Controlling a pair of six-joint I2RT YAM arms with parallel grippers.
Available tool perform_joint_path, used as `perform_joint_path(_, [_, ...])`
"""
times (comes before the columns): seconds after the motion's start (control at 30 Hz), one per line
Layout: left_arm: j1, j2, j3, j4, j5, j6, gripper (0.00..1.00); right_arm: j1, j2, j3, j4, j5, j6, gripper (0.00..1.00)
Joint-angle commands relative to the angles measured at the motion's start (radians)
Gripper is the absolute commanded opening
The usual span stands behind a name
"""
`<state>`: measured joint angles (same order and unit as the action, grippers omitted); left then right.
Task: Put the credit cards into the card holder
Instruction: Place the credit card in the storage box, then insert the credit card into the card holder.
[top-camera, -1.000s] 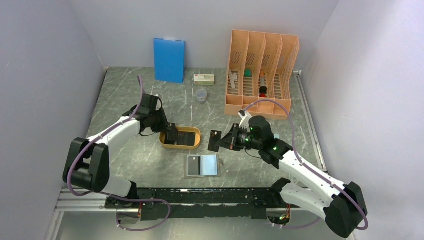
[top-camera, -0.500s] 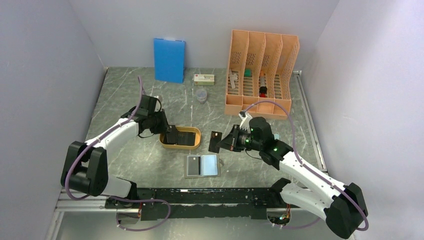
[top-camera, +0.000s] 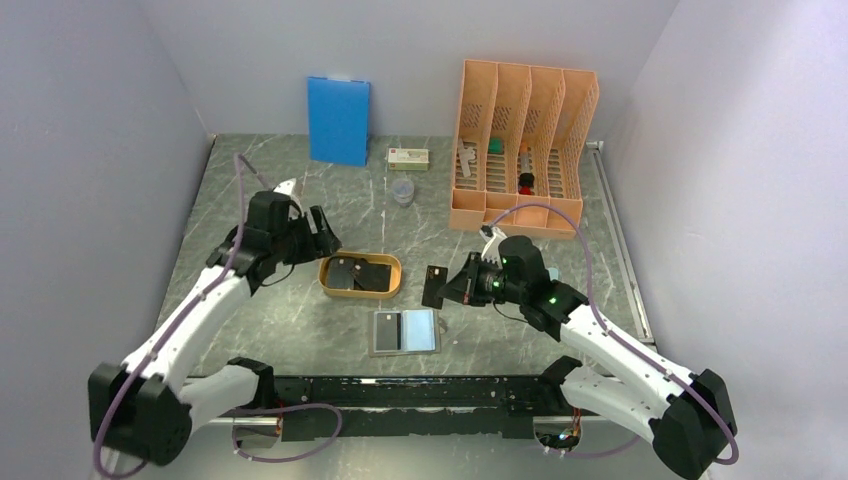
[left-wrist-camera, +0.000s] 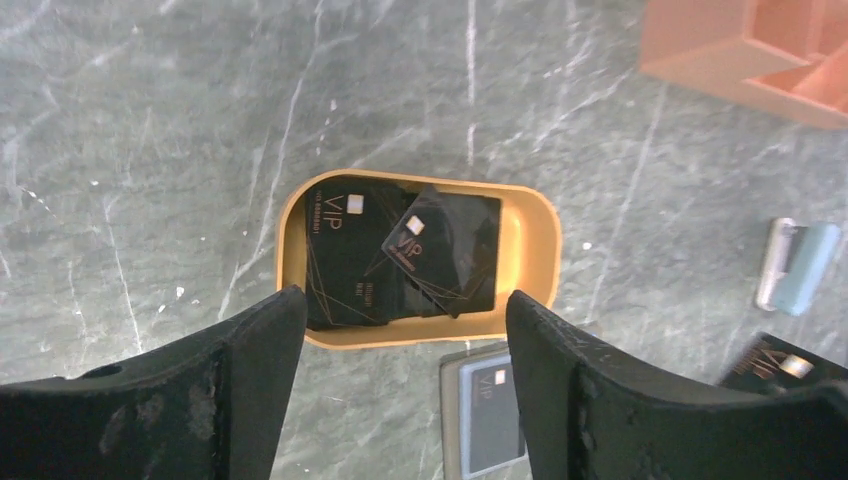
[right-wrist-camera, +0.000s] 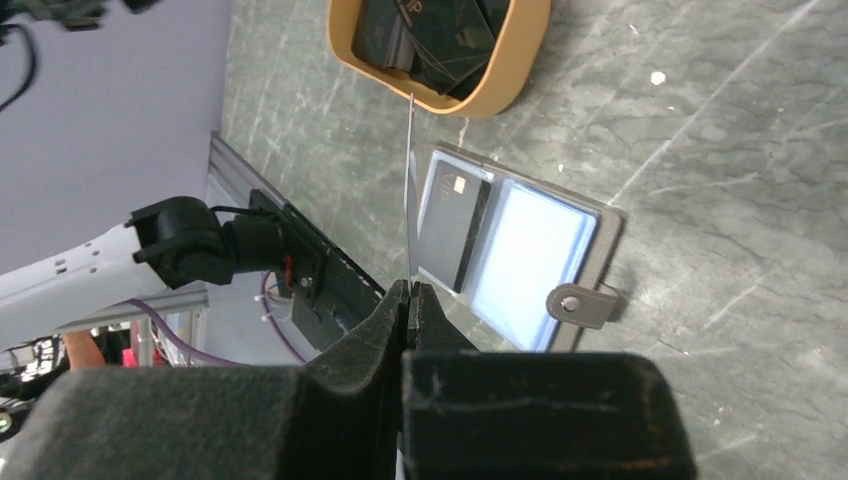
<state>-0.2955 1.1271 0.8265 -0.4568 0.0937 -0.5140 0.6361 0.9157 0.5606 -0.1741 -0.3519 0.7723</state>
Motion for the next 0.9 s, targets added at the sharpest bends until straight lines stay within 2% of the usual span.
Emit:
perform_joint_path(0.0, [-0.057, -0.162, -0.043, -0.002, -0.042, -0.028, 0.79, -0.003, -0.018, 0.021, -0.057, 0.040, -0.049, 0.00])
perform_joint_path(0.03, [-0.091, -0.192, -0.063, 0.005, -0.047, -0.042, 0.86, -0.002, -0.018, 0.019, -0.060, 0.044, -0.055, 0.00])
perform_joint_path(0.07, [-0.134, -0.232, -0.077, 0.011, -0.063, -0.058, 0.88, -0.002, -0.017, 0.016, -0.063, 0.047, -0.059, 0.00])
perform_joint_path(0.2, [-0.387, -0.320, -0.127, 0.010, -0.213, -0.155, 0.90, -0.002, -0.014, 0.000, -0.073, 0.068, -0.084, 0.00])
perform_joint_path(0.33, [-0.573, -0.352, -0.177, 0.013, -0.285, -0.245, 0.90, 0.000, -0.012, -0.030, -0.080, 0.076, -0.107, 0.00])
perform_joint_path(0.47, [-0.734, -0.341, -0.229, 0.058, -0.349, -0.320, 0.89, 0.003, -0.035, -0.057, -0.093, 0.050, -0.118, 0.00])
perform_joint_path(0.6, [-0.921, -0.240, -0.209, 0.086, -0.459, -0.364, 0.88, 0.015, -0.057, -0.065, -0.136, 0.030, -0.131, 0.00])
perform_joint_path(0.7, [-0.974, -0.155, -0.186, 0.137, -0.463, -0.360, 0.87, 0.021, -0.069, -0.070, -0.176, 0.043, -0.130, 0.00])
perform_joint_path(0.87, [-0.985, 0.006, -0.136, 0.209, -0.444, -0.333, 0.82, 0.023, -0.103, -0.101, -0.189, 0.031, -0.101, 0.00])
